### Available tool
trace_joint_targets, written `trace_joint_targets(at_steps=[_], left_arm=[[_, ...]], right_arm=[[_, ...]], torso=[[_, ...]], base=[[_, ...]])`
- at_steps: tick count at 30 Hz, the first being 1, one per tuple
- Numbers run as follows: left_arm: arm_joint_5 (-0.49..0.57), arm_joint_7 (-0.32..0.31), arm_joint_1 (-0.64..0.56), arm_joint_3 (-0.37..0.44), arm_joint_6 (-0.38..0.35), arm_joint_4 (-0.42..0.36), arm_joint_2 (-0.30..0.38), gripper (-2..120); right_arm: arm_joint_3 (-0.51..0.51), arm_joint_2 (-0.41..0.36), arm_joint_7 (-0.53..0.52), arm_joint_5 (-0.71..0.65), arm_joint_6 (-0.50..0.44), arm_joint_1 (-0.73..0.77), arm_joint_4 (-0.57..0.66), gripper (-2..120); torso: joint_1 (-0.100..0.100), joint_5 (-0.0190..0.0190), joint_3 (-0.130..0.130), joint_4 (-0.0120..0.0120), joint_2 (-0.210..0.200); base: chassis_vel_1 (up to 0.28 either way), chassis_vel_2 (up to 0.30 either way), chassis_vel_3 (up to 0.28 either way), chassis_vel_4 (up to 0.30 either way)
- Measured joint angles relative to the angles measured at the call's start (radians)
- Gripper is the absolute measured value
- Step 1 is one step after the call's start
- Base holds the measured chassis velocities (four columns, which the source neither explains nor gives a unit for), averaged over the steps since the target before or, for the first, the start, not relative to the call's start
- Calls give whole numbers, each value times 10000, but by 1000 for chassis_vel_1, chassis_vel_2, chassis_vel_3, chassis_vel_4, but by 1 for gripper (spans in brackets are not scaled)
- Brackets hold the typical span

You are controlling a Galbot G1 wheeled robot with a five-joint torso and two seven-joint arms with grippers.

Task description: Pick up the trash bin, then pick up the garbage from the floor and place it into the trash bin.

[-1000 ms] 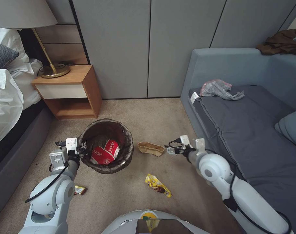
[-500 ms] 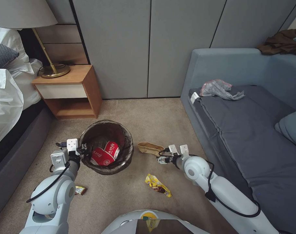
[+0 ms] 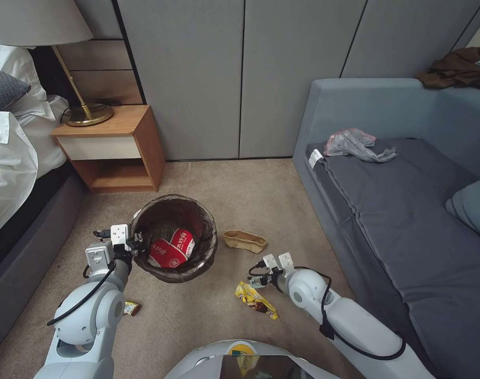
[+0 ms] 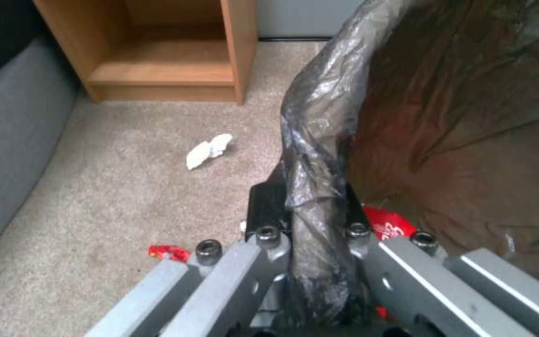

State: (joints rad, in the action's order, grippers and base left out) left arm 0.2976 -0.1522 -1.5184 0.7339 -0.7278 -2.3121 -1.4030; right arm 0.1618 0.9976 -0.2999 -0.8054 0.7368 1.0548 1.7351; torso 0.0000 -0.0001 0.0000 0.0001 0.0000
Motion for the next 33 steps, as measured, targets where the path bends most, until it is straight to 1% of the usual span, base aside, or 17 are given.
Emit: trace_joint_targets(at_steps=[4,8,16,19,28,33], left_arm=[[-2,23,-1,3,11,10,-7,0],[-3,35,6,4,25,16,-15,0],[-7,51,29,0,49,41,-23,0],[-1,69,41,20,55,59,-6,0],[17,71,41,28,60,66,-19,0],[19,75,49,23,60,65,-18,0]], right_arm=[[366,67,-7,135,-4,-46,-93,100],[508,122,-12,301,-7,-58,-305,100],[568,219,69,634,-11,32,-687,100],[519,375,161,917,-12,139,-1091,100],[512,537,228,1089,-13,204,-1413,100],[682,693,262,1325,-13,239,-1646,100]], torso=[[0,0,0,0,0],[0,0,0,-1,0],[0,0,0,-1,0],[0,1,0,0,0],[0,1,0,0,0],[0,0,0,-1,0]], base=[[0,0,0,0],[0,0,0,0],[0,0,0,0],[0,0,0,0],[0,0,0,0],[0,0,0,0]])
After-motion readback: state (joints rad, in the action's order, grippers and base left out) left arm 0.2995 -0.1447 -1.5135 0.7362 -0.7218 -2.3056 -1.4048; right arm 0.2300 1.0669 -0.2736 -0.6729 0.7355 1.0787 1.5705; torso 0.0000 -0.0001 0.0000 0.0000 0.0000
